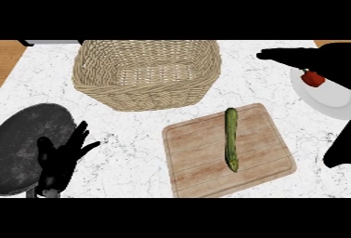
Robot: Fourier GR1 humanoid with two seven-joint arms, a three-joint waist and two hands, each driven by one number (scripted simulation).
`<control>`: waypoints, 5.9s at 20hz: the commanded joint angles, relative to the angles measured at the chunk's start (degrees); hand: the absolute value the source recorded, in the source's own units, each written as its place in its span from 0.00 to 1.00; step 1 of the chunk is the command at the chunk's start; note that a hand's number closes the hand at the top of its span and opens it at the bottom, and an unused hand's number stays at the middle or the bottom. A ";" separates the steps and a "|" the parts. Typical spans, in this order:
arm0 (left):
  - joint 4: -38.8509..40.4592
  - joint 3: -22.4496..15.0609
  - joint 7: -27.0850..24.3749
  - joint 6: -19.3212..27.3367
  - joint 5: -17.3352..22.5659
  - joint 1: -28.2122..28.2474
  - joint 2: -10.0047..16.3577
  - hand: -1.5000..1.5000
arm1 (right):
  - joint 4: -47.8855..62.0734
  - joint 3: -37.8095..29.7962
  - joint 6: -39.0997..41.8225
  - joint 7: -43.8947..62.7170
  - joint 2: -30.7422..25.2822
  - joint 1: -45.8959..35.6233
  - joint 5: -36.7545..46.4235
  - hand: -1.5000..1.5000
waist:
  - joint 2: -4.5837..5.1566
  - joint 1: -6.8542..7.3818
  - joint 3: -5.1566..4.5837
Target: Pick the squash from the cutting board and place it in the basket
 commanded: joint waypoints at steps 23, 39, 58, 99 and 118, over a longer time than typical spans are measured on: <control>4.37 -0.50 1.04 -0.30 -5.03 3.25 -3.37 0.50 | 7.15 7.54 -7.75 -19.17 14.60 16.54 33.78 0.00 | 0.65 0.47 -0.40; -5.42 0.86 6.63 -1.22 -6.02 7.62 -2.12 0.50 | 11.77 9.79 -11.90 -23.41 23.15 19.82 45.02 0.00 | 0.42 0.68 -0.38; 7.46 6.03 1.01 -5.37 -6.26 2.33 -3.95 0.50 | 23.22 9.73 -14.17 -31.84 25.34 20.61 55.13 0.00 | 0.59 0.12 -0.43; 0.58 0.85 7.69 -7.40 -9.21 -1.79 -6.32 0.50 | 13.58 25.93 -62.66 16.04 47.08 0.76 62.50 1.00 | 0.61 8.47 -0.48; -0.46 2.01 9.58 -6.36 -9.52 -0.40 -5.32 0.50 | 32.91 13.37 -66.94 36.90 47.06 -33.26 62.45 1.00 | 0.58 6.09 -0.71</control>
